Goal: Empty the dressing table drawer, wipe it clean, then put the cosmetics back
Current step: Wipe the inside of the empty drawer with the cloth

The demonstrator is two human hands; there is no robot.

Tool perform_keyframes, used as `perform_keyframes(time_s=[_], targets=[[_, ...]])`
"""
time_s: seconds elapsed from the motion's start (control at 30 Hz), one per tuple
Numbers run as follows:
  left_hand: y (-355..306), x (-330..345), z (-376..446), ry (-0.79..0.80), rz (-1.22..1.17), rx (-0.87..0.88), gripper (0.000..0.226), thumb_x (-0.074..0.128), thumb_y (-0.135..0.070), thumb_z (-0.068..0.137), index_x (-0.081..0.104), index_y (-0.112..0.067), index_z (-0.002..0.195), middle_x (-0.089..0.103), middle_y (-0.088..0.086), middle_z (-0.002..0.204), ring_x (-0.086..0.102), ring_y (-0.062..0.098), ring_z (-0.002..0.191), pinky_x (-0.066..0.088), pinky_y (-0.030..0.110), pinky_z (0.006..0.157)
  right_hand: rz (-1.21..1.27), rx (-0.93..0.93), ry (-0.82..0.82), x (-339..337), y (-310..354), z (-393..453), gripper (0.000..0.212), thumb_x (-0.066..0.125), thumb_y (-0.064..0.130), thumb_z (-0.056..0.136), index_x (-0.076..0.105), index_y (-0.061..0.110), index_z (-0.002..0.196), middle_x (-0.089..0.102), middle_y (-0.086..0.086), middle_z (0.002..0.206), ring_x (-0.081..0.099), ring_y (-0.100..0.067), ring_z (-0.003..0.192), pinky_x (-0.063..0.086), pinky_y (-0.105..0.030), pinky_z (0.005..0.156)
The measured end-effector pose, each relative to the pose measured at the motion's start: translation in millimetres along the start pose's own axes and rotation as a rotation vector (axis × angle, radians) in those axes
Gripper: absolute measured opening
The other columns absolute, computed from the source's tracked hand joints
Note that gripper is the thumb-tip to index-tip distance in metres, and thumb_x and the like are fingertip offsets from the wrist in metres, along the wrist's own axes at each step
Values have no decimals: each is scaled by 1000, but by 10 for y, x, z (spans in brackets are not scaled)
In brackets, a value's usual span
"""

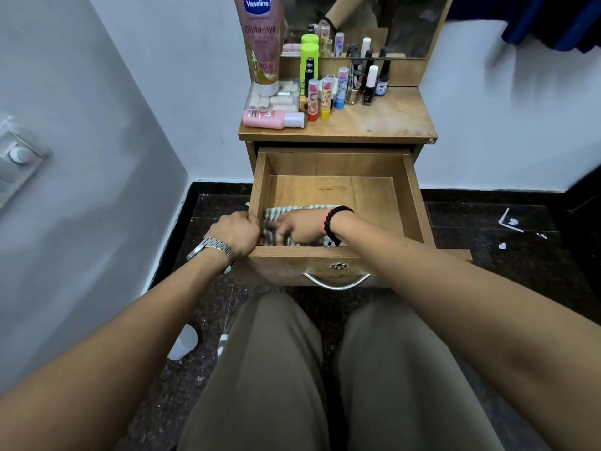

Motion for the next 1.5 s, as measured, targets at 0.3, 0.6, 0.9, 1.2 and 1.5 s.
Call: perform_keyframes(time_s=[0.3,0.6,0.9,1.2,1.5], targets=[[-24,-30,-41,22,-17,-22,42,25,-30,98,56,-7,116,55,24,124,53,41,111,41,39,90,-45,51,-24,-15,-41,163,49,32,-11,85,61,9,119,53,-9,132,56,-11,88,42,-9,56],[49,38,41,12,28,-17,40,27,-33,96,56,-12,114,56,23,124,54,42,110,42,39,90,40,156,-194,-184,-394,608,36,39,-4,86,52,17,113,-1,-2,162,-8,-23,149,-1,-44,120],[77,69,85,10,52,3,43,25,-38,96,56,-15,115,57,20,122,56,40,107,43,41,88,60,218,-149,-331,-1020,505,41,40,2,90,46,40,105,-4,12,161,-10,-11,148,-12,-49,116],[61,61,87,19,32,10,44,25,-35,95,56,-12,116,57,21,122,55,40,109,42,41,90,25,614,-209,-314,-1607,-432,49,33,0,90,36,16,137,41,-8,139,47,-24,113,46,-34,82],[58,66,80,44,24,-8,49,25,-37,95,53,-9,123,53,23,126,52,41,113,41,43,94,-711,740,-23,-180,-1354,-729,42,51,15,92,48,14,135,55,-5,136,48,-27,127,30,-42,104]])
Point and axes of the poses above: each hand's wrist, its own z-axis towards the middle knuckle, its own x-axis out of the palm, y = z × x, the point moved 8 cm from there along z, towards the middle knuckle
